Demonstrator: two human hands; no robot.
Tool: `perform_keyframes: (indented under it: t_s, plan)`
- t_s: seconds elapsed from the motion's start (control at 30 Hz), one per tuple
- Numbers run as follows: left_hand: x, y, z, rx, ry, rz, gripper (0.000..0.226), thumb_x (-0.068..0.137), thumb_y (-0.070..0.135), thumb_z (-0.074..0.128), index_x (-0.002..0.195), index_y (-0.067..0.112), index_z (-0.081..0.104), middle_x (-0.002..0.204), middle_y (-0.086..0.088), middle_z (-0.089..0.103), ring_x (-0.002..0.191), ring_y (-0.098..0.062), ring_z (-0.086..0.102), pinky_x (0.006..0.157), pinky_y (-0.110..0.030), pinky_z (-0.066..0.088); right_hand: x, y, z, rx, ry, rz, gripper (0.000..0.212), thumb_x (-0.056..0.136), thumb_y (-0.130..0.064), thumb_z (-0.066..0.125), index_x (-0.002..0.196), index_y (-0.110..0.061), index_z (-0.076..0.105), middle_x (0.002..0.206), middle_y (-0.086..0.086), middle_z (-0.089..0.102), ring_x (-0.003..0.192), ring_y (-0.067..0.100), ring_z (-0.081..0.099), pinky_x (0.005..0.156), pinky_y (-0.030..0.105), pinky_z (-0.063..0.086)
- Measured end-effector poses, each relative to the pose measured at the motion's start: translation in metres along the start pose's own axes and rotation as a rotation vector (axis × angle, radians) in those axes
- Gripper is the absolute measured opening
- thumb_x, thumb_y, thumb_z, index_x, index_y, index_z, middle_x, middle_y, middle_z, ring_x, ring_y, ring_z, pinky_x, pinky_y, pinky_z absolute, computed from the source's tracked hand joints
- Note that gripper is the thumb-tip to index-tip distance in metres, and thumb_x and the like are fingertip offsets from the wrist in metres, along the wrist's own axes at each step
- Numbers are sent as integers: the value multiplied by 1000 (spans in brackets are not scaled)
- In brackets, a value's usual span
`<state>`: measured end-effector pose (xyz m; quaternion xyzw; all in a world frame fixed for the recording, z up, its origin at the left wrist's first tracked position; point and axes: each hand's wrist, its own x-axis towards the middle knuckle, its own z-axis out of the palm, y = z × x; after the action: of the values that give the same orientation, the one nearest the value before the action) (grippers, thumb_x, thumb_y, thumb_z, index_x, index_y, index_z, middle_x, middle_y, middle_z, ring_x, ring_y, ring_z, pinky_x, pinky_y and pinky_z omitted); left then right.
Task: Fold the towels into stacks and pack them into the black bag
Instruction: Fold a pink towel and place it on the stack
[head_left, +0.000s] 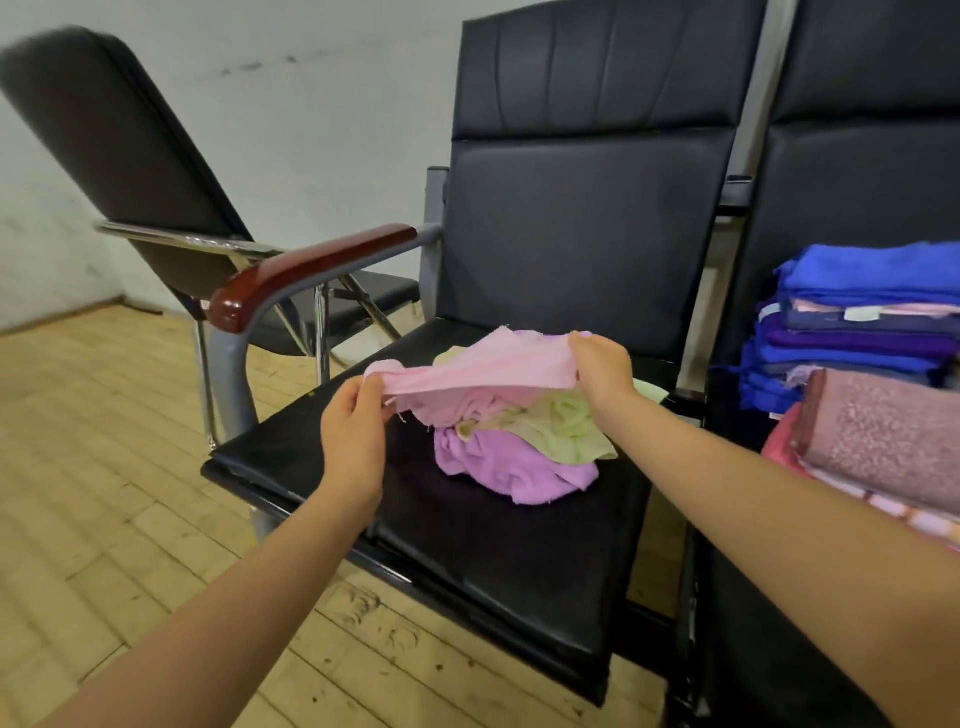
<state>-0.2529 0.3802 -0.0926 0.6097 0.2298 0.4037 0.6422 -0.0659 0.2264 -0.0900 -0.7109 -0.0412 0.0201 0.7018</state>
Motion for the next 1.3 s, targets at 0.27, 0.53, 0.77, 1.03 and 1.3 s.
perform_keyframes:
  t_s: [0.27,0.53,0.77,1.03,1.3]
  plan:
    - [-45,8,-1,85,-238,-288,31,93,34,59,96,4,65,79,-16,67,71,-24,68,69,-33,60,-41,-14,-29,527,-79,320,23,89,-19,53,106,-9,64,107,7,69,102,25,65,99,41,49]
    - [-43,-17,-10,1182,-669,-115,32,87,38,54,68,13,57,66,3,59,62,-15,53,62,-29,44,-61,30,-90,-483,-27,236,33,96,-22,42,110,3,60,94,13,59,92,29,57,76,32,43]
    - [-35,-40,27,1062,-581,266,41,94,38,49,132,24,51,135,-2,51,119,-20,51,98,-32,41,-61,33,-102,-649,-217,101,28,92,-29,51,73,-9,57,77,8,53,73,21,50,65,31,37]
    - [-27,-59,38,1168,-866,284,45,94,50,43,115,15,60,115,-1,63,106,-21,56,92,-34,44,-68,45,-86,-930,-462,-174,35,86,-36,63,66,-9,53,67,5,49,67,19,48,58,31,35]
    - [-33,-3,-8,267,-156,12,25,97,30,43,88,15,62,96,-14,57,90,-24,55,83,-37,45,-81,-4,-78,194,-140,193,7,81,-24,64,82,-17,66,90,4,67,85,19,62,78,32,47]
